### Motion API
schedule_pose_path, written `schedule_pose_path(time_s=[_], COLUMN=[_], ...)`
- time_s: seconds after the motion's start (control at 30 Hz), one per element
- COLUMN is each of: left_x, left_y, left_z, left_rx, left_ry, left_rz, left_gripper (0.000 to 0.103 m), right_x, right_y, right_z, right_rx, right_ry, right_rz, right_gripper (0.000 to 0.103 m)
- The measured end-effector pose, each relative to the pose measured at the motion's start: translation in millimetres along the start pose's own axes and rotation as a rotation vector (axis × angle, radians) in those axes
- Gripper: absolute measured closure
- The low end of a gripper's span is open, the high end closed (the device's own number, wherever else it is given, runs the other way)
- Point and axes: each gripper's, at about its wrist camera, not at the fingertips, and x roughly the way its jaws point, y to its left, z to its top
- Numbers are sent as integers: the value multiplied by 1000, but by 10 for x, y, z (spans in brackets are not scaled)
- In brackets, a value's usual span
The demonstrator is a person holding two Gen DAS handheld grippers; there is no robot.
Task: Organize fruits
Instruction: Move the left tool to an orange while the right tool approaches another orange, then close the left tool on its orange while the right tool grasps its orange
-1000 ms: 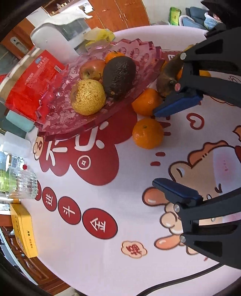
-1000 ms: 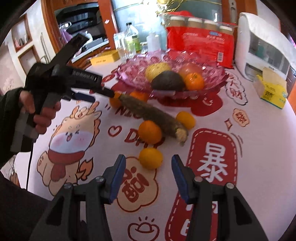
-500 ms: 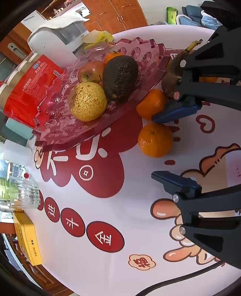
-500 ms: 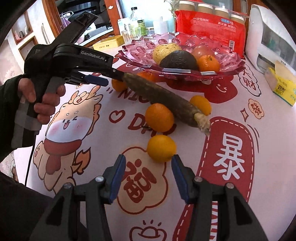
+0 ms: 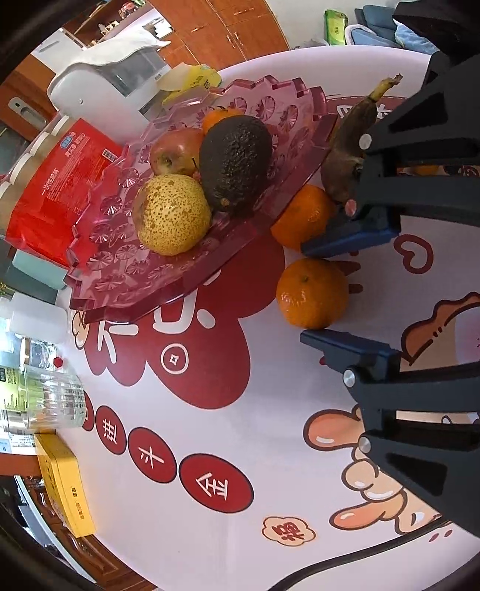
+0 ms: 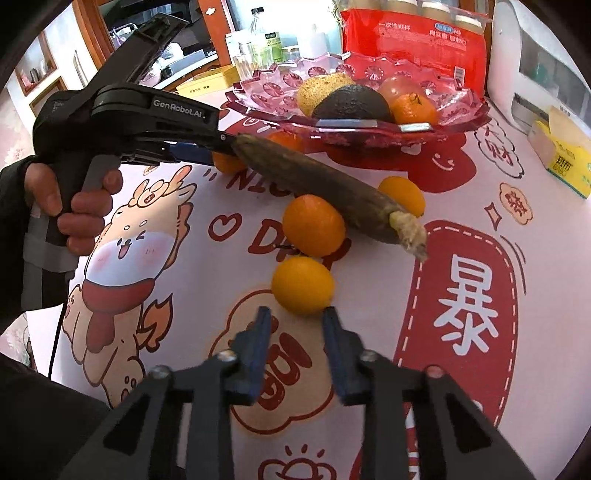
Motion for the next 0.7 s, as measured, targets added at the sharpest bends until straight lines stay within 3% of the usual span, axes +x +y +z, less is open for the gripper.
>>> schedule_pose_path(time_s=[0.13, 0.37, 0.4, 0.53, 0.7], left_x=[-92, -259, -277, -335, -406], left_y=[-12, 13, 23, 82, 146], left_z=[-35, -105, -116, -153, -178], left_rx=[-2, -1, -2, -13, -29], left_ry=[-18, -41, -43, -41, -52], left_rz=[-6, -7, -6, 12, 22], left_gripper=[65, 65, 65, 65, 65], right_x=[5, -13, -15, -9, 5], right_y=[15, 50, 43, 24, -18], right_z=[4, -6, -6, 12, 79], right_rx=[-6, 1, 1, 6, 32], right_ry=[3, 1, 1, 3, -6], right_rz=[9, 18, 18, 7, -14], right_gripper=[89, 88, 87, 67, 63])
